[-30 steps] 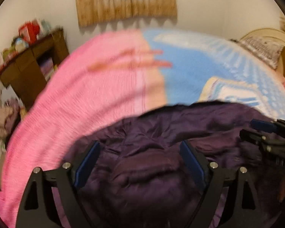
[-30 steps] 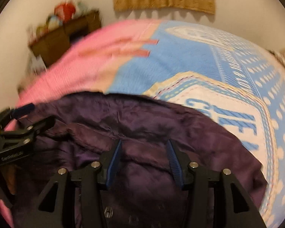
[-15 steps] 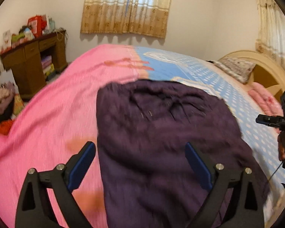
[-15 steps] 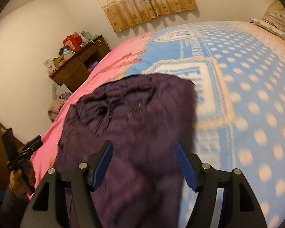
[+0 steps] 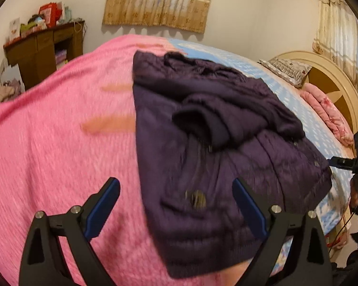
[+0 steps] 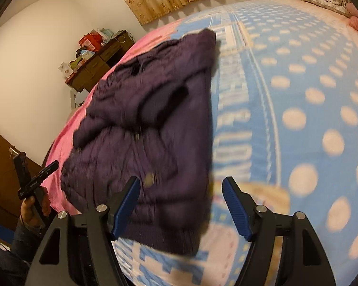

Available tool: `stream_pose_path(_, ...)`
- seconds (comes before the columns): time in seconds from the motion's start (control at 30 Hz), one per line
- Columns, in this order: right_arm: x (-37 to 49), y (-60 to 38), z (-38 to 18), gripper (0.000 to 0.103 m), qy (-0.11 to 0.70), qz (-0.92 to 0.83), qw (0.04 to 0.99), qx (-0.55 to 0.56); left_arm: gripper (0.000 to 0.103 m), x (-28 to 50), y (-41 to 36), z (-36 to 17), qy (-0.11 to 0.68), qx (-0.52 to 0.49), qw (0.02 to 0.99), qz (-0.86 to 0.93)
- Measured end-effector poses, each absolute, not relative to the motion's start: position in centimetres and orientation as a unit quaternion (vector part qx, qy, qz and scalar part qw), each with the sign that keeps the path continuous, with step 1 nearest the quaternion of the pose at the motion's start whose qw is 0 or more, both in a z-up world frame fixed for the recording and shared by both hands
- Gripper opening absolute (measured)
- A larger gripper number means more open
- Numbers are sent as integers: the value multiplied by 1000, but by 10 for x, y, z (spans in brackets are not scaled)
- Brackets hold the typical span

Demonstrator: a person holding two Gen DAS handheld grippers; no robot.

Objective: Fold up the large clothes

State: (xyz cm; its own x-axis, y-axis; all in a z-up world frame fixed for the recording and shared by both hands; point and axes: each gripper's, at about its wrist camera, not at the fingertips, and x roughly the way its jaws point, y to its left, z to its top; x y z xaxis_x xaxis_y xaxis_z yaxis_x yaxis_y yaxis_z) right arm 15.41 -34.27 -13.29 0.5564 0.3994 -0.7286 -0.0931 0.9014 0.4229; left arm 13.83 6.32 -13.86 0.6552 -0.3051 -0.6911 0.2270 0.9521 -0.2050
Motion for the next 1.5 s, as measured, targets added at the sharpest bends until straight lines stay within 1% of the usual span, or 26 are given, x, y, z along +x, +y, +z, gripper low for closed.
stream_pose_path(0.1, 144, -338, -147, 71, 434, 141, 871, 183, 97, 132, 63, -149, 389, -57, 907, -150)
stream_pose_path(0.23, 137, -326, -153, 72, 409, 172, 881, 166, 97, 128, 60, -158, 382, -79, 901, -192)
stream_pose_path(0.33, 141, -327, -154, 71, 403, 177, 880, 178, 97, 129, 56, -167, 385, -85, 897, -199)
stream_pose_path(0.4, 142, -331, -155, 71, 398, 180, 878, 198, 94, 133, 58, -176, 396, -105, 889, -204)
stream_pose_path(0.43, 143, -332, -156, 69, 395, 179, 878, 204, 94, 131, 59, -178, 395, -114, 888, -206)
stream_pose_path(0.5, 144, -330, -156, 68, 392, 175, 881, 200, 87, 127, 59, -178, 385, -114, 892, -209)
stream_pose_path(0.53, 143, -328, -156, 67, 390, 174, 883, 196, 86, 125, 58, -177, 384, -109, 893, -208)
stream_pose_path(0.57, 143, -328, -156, 65, 388, 174, 884, 195, 82, 125, 58, -176, 384, -109, 893, -208)
stream_pose_path(0.6, 142, -328, -156, 57, 386, 174, 884, 197, 77, 125, 61, -175, 382, -119, 892, -209)
stream_pose_path(0.63, 141, -330, -158, 48, 386, 175, 883, 204, 75, 126, 67, -176, 380, -135, 891, -210)
stream_pose_path(0.7, 141, -338, -162, 46, 379, 187, 875, 235, 63, 128, 76, -179, 377, -161, 886, -215)
stream_pose_path(0.73, 141, -339, -163, 46, 378, 190, 874, 240, 62, 129, 80, -180, 377, -170, 884, -216)
stream_pose_path(0.77, 142, -338, -164, 46, 379, 190, 874, 236, 61, 129, 81, -182, 377, -173, 884, -217)
stream_pose_path(0.83, 143, -336, -164, 46, 379, 186, 877, 230, 65, 128, 80, -184, 367, -171, 889, -214)
stream_pose_path(0.9, 146, -335, -167, 47, 374, 182, 878, 236, 76, 127, 74, -185, 361, -164, 892, -216)
stream_pose_path(0.97, 147, -332, -166, 46, 374, 181, 881, 225, 77, 126, 64, -183, 359, -138, 900, -207)
stream_pose_path(1.0, 146, -331, -164, 44, 378, 181, 880, 224, 70, 125, 60, -181, 362, -119, 903, -200)
stream_pose_path(1.03, 145, -332, -162, 40, 382, 185, 876, 228, 62, 125, 59, -180, 366, -105, 905, -190)
stream_pose_path(1.07, 143, -335, -162, 38, 383, 189, 873, 236, 49, 125, 60, -178, 374, -98, 904, -185)
stream_pose_path(1.1, 141, -337, -161, 35, 382, 192, 871, 244, 39, 125, 66, -177, 381, -109, 898, -191)
stream_pose_path(1.13, 136, -340, -160, 31, 376, 199, 868, 256, 34, 124, 74, -174, 385, -132, 891, -201)
stream_pose_path(1.17, 133, -342, -159, 29, 373, 205, 866, 263, 28, 121, 81, -172, 384, -154, 885, -211)
stream_pose_path(1.3, 111, -343, -149, 25, 362, 230, 854, 294, 24, 99, 81, -151, 382, -173, 878, -232)
stream_pose_path(1.5, 66, -358, -121, 24, 335, 255, 841, 340, 23, 54, 75, -110, 370, -171, 872, -270)
